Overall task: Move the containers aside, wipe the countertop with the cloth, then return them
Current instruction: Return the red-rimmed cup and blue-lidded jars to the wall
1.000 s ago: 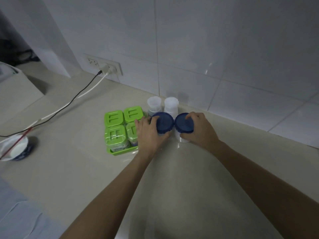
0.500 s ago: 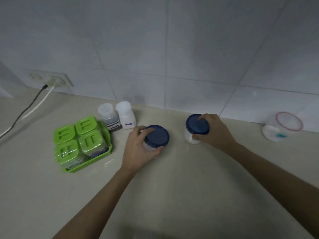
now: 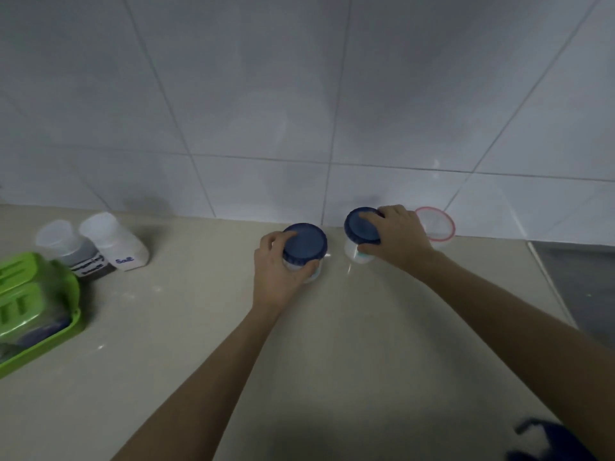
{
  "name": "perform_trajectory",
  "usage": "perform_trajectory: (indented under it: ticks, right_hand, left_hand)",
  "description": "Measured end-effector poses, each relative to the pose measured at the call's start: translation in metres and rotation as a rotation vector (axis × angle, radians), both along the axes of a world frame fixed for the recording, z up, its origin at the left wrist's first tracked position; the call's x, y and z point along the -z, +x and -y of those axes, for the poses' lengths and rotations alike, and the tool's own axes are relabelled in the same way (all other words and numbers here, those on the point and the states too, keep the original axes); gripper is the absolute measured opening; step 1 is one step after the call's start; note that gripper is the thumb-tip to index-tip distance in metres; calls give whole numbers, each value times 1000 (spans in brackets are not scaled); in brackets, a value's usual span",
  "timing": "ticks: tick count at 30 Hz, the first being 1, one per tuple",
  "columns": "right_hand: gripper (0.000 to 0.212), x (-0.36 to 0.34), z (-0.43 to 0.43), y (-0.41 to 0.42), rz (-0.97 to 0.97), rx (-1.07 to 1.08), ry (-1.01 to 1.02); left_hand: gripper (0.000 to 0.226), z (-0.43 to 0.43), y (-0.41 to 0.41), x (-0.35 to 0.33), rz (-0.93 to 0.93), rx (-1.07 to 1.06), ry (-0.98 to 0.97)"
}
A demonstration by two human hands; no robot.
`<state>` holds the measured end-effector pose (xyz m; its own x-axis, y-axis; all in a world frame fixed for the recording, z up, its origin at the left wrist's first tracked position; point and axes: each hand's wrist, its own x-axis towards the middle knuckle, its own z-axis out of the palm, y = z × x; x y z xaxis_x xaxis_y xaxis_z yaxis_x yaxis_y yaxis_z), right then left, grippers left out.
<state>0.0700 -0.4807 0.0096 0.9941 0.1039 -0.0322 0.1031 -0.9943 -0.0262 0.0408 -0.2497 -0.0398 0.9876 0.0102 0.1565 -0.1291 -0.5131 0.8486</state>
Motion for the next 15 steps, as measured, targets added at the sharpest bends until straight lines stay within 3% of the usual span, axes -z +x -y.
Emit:
perform_trajectory:
  ticks: [6,15]
  right_hand:
    - [64,0,21,11,47,-139,-117]
    - [60,-4,45,8,42,-124,-226]
  left_hand:
    - [65,32,28,-3,36,77,100]
    - [65,84,49,-4,22,99,116]
